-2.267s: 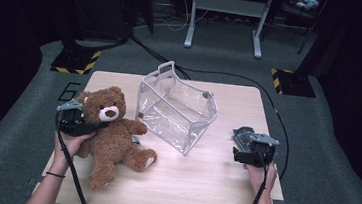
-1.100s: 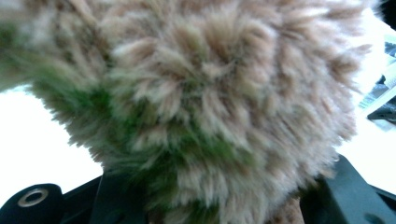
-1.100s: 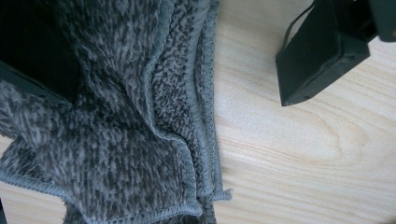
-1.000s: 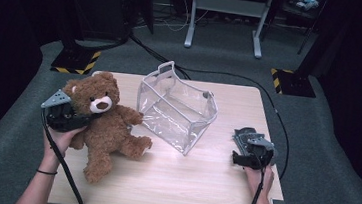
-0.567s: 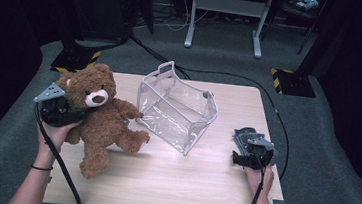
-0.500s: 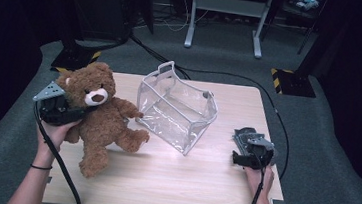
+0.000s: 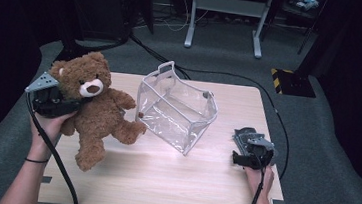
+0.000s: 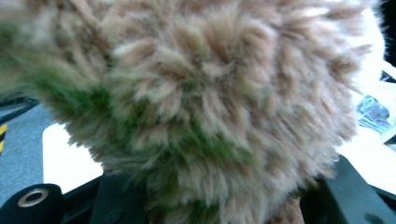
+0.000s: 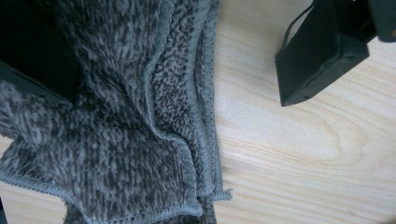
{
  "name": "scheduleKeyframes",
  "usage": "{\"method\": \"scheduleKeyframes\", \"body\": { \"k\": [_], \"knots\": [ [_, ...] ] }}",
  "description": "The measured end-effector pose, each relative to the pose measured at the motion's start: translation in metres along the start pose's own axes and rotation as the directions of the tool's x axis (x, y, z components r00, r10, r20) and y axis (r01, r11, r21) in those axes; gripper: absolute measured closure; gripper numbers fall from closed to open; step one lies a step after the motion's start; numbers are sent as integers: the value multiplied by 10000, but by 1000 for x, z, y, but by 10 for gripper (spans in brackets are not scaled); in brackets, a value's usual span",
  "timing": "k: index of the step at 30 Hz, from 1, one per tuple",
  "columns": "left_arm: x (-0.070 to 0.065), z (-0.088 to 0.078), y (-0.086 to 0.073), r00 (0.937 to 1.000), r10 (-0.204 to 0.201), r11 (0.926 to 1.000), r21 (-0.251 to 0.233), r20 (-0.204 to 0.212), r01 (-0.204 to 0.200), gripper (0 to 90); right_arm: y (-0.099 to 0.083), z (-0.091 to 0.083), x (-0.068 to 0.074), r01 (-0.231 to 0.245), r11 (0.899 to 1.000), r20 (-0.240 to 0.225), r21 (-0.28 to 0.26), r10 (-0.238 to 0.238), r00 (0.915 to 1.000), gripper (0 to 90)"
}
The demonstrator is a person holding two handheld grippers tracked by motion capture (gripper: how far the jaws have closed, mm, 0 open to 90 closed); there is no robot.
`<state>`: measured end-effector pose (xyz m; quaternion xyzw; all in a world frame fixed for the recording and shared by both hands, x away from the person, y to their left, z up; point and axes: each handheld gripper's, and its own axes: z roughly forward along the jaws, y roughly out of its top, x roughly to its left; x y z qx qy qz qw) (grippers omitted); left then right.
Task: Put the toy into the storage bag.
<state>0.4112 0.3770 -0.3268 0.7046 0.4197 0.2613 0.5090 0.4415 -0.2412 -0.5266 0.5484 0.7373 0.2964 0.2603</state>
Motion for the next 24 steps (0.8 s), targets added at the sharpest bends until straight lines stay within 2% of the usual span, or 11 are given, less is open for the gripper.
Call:
{"method": "scheduleKeyframes", "body": {
  "k": [14, 24],
  "knots": [
    [-2, -5, 32, 9992, 401, 9987, -309, -1, -401, 507, 0, 0, 0, -13, 10000, 4, -6, 13, 10000, 0],
    [-1, -8, 48, 9983, 585, 9971, -494, -37, -586, 507, 0, 0, 0, -10, 10000, 2, -3, 10, 10000, 0]
  ]
}}
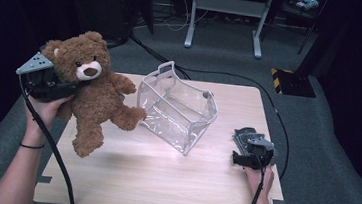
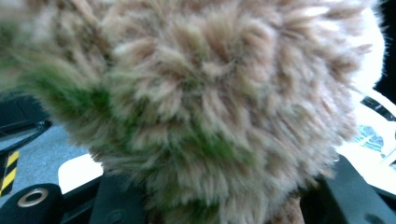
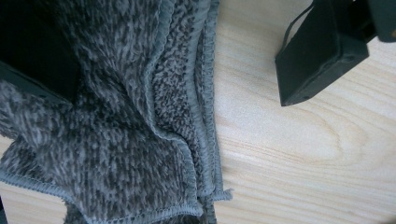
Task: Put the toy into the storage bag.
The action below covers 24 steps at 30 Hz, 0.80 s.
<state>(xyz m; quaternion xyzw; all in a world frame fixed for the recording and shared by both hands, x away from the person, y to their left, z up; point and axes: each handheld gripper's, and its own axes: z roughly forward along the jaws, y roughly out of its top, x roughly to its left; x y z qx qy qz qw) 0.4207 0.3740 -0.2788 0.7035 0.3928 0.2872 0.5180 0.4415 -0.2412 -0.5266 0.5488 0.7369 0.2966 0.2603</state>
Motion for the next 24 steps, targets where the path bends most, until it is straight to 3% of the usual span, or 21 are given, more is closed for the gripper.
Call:
{"method": "scheduleKeyframes", "body": {
  "k": [24],
  "knots": [
    [10, 15, 57, 9989, 333, 9973, -642, -340, -355, 504, 0, 0, 0, 31, 10000, -13, -25, -31, 10000, 0]
  ]
}}
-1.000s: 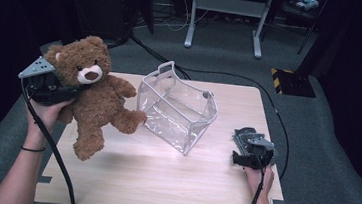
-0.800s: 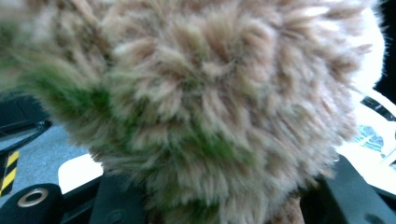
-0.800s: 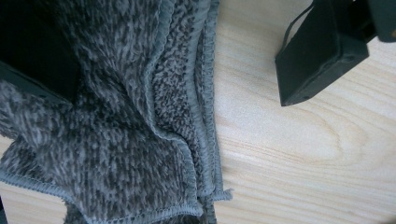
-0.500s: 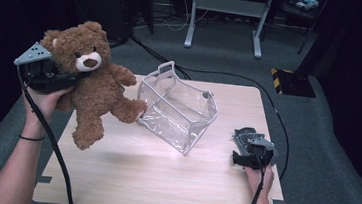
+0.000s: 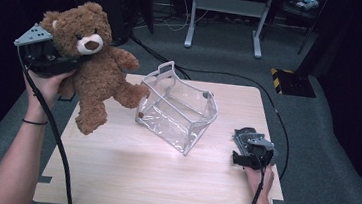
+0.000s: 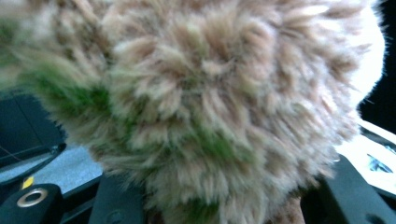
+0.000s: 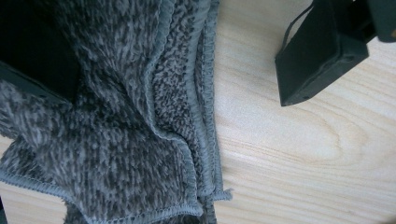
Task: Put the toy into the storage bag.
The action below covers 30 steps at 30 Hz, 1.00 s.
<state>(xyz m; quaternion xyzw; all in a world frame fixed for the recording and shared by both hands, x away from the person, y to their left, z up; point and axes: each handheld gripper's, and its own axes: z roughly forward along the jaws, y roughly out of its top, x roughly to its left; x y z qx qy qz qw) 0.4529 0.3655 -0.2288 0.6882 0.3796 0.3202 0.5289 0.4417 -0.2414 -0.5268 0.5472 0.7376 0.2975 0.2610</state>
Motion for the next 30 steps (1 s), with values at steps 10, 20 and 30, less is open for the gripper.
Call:
{"method": "scheduleKeyframes", "body": {
  "k": [10, 20, 30],
  "knots": [
    [-3, 14, 20, 9999, 138, 9999, -101, 76, -138, 503, 0, 0, 0, -49, 10000, 6, 30, 49, 10000, 0],
    [-19, 35, 44, 9986, 412, 9987, -323, 323, -402, 500, 0, -1, 0, 25, 10000, 14, 46, -25, 10000, 0],
    [-34, 58, 55, 9952, 732, 9971, -232, 646, -719, 498, 0, -1, 0, 27, 10000, 18, 41, -27, 10000, 0]
  ]
}}
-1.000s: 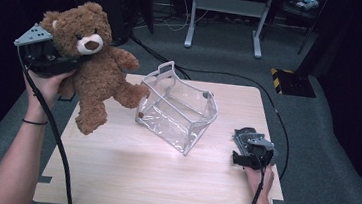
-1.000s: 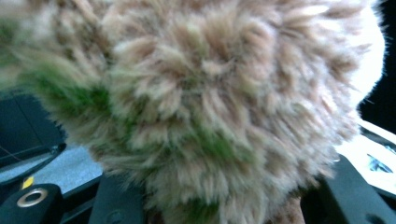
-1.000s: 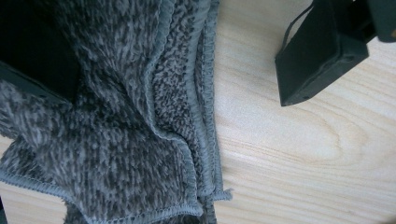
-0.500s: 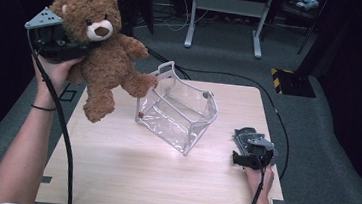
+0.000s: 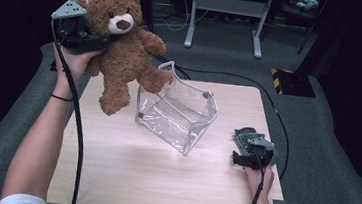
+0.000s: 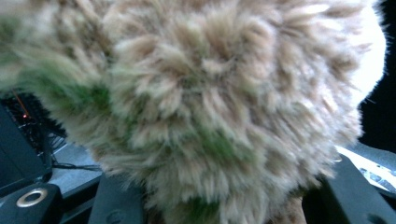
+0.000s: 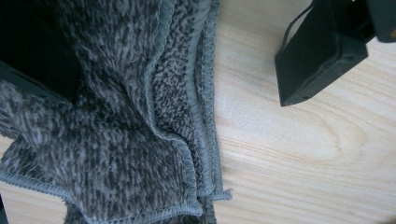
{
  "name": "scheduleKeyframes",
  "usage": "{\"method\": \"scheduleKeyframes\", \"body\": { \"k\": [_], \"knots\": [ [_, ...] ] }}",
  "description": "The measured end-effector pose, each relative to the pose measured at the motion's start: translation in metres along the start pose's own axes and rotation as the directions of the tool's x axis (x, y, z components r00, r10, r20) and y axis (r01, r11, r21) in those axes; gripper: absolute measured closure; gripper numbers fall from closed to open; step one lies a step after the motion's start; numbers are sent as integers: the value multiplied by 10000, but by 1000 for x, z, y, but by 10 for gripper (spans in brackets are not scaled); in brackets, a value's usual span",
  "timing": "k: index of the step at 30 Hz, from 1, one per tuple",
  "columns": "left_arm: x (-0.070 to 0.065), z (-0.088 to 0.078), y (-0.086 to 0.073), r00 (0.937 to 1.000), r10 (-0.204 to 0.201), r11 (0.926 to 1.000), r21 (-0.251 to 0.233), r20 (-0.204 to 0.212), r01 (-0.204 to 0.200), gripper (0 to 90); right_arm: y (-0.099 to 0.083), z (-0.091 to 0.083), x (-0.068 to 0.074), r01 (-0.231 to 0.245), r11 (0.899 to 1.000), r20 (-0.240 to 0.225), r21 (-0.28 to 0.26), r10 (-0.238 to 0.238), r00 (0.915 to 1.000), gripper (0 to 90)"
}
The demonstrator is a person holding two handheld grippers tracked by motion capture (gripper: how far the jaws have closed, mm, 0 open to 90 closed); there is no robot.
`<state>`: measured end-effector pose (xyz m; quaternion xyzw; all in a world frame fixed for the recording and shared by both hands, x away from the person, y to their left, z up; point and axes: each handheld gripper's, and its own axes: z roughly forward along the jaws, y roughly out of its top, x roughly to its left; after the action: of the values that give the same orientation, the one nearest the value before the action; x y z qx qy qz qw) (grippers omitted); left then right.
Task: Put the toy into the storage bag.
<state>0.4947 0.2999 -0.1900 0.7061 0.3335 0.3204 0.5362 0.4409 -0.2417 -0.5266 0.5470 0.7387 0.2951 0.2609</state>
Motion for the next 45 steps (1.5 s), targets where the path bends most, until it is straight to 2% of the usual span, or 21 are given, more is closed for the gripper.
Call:
{"method": "scheduleKeyframes", "body": {
  "k": [8, 15, 17, 21, 23, 25, 27, 28, 29, 31, 34, 37, 39, 41, 42, 45],
  "knots": [
    [-8, 18, 7, 9999, 45, 9999, 98, 99, -46, 497, 0, 0, -1, 138, 9999, -23, -45, -138, 9999, 0],
    [-13, 33, 10, 9998, 31, 9999, 150, 171, -34, 495, 0, -1, -1, -66, 10000, -184, -65, 65, 9998, 0],
    [-14, 37, 10, 9996, 12, 9997, 234, 291, -19, 496, 0, 0, 0, 87, 10000, -45, 39, -87, 10000, 0],
    [-18, 43, 11, 9975, 104, 9974, 709, 693, -154, 494, 0, 0, -1, 114, 9999, -100, -24, -114, 9999, 0],
    [-19, 45, 11, 9972, 163, 9963, 826, 736, -224, 493, 0, 0, -1, 101, 9999, -110, -24, -102, 9999, 0],
    [-19, 47, 10, 9972, 207, 9958, 873, 716, -270, 492, 0, -1, -1, 60, 10000, -178, -26, -60, 9998, 0],
    [-19, 49, 10, 9977, 200, 9958, 877, 646, -256, 492, 2, -4, -4, -54, 9999, -522, -148, 46, 9986, 0],
    [-19, 50, 10, 9979, 218, 9956, 895, 610, -273, 491, 6, -8, -5, -285, 9995, -636, -159, 274, 9976, 3],
    [-19, 51, 10, 9980, 215, 9957, 884, 596, -267, 491, 13, -17, -7, -236, 9990, -841, -370, 205, 9962, 15],
    [-20, 54, 11, 9984, 195, 9958, 888, 539, -242, 491, 28, -34, -5, -10, 9968, -994, -803, -71, 9950, 33],
    [-21, 58, 11, 9985, 143, 9961, 857, 523, -188, 490, 62, -60, 1, 555, 9873, -1269, -1489, -748, 9891, 56],
    [-22, 62, 11, 9985, 139, 9956, 921, 535, -188, 490, 100, -73, 12, 975, 9767, -1760, -1913, -1319, 9755, 56],
    [-23, 65, 11, 9984, 181, 9950, 973, 528, -232, 490, 117, -76, 18, 1147, 9712, -2010, -2088, -1574, 9669, 64],
    [-24, 67, 11, 9982, 218, 9941, 1050, 551, -275, 490, 135, -77, 25, 1345, 9660, -2320, -2207, -1859, 9548, 71],
    [-24, 68, 11, 9982, 224, 9940, 1054, 548, -281, 490, 145, -77, 30, 1506, 9600, -2400, -2361, -2078, 9483, 82],
    [-25, 71, 11, 9980, 271, 9929, 1141, 576, -336, 489, 166, -75, 39, 1857, 9522, -2547, -2427, -2473, 9349, 90]
  ]
}}
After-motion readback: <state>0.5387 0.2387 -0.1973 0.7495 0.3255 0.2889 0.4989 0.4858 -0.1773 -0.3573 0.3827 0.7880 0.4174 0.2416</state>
